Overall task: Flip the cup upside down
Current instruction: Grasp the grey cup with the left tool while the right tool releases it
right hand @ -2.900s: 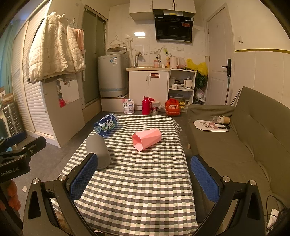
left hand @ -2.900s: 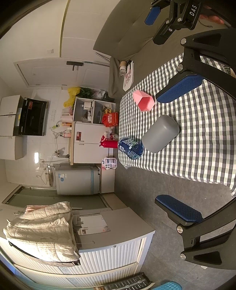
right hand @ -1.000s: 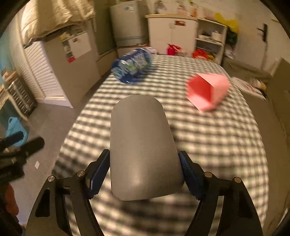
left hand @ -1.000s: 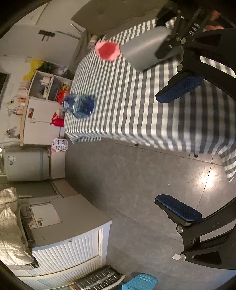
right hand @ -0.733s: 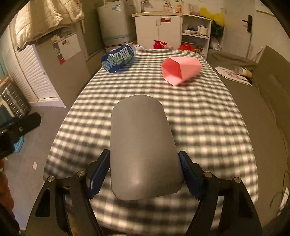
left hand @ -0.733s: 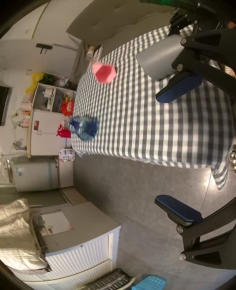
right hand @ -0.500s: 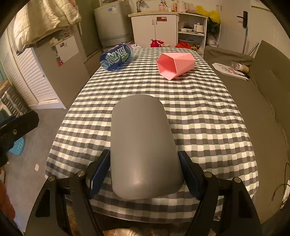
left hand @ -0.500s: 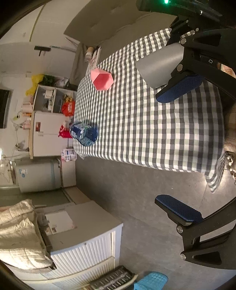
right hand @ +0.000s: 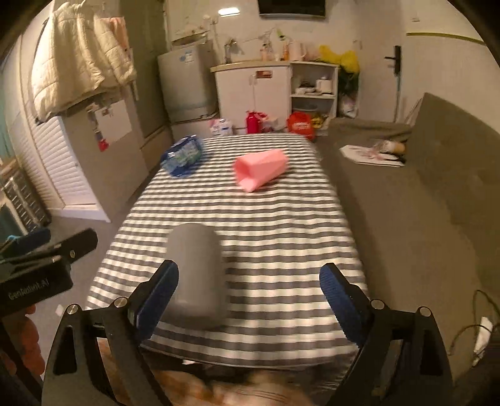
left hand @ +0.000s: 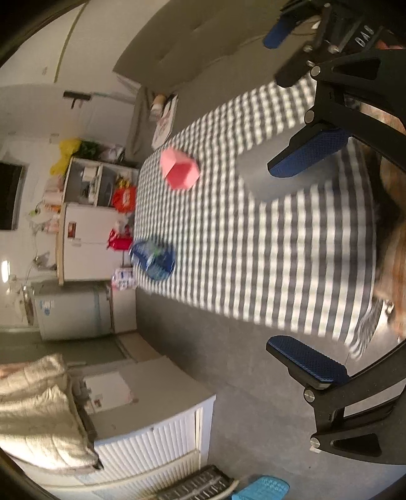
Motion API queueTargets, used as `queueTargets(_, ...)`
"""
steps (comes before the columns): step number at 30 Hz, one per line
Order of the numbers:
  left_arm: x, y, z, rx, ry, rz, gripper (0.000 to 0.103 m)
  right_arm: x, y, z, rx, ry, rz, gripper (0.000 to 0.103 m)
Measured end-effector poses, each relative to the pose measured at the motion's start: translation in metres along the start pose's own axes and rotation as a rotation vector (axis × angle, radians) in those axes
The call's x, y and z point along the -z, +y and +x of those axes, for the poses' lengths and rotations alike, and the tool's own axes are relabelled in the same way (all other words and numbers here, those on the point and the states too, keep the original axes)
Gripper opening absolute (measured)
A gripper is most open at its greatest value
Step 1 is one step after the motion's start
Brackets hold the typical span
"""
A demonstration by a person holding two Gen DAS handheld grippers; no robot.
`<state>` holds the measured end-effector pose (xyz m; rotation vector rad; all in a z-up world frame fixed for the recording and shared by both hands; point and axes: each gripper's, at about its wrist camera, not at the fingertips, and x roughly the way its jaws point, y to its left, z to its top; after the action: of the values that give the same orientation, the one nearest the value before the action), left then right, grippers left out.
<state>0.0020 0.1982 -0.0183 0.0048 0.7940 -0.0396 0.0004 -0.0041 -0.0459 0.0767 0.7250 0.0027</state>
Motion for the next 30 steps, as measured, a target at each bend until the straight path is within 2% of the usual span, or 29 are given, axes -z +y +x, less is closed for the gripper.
queueTargets(5,0.011,-0.031,0.013,0.048,0.05,0.043,0.103,0.008,-0.031,-0.008,0.064,-0.021,0.008,0.092)
queueTargets(11,0.023,-0.055,0.022,0.109,0.087,0.058,0.103,0.016,-0.059,-0.002,0.069,-0.007,0.064,0.092)
queueTargets(19,0.035,-0.07,0.048,0.132,0.156,0.052,0.103,0.026,-0.064,0.011,0.067,0.013,0.082,0.092)
queueTargets(30,0.034,-0.086,0.077,0.22,0.205,0.037,0.103,0.031,-0.081,0.026,0.093,0.038,0.128,0.092)
